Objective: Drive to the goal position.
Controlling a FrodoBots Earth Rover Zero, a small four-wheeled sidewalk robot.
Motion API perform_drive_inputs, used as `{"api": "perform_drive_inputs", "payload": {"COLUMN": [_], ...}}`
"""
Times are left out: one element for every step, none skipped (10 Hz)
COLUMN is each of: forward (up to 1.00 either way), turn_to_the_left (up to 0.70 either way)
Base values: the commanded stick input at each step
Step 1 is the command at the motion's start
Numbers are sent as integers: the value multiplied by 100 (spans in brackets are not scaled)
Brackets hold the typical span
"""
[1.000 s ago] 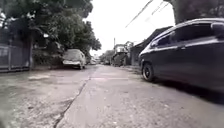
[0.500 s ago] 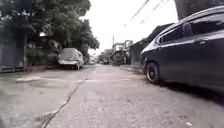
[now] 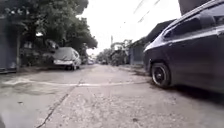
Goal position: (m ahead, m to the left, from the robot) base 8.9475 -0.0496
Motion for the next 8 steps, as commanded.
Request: {"api": "perform_drive_inputs", "payload": {"forward": [100, 100, 100, 100, 100, 100, 100, 100], "turn_to_the_left": [0, 0, 0, 0, 0, 0, 0, 0]}}
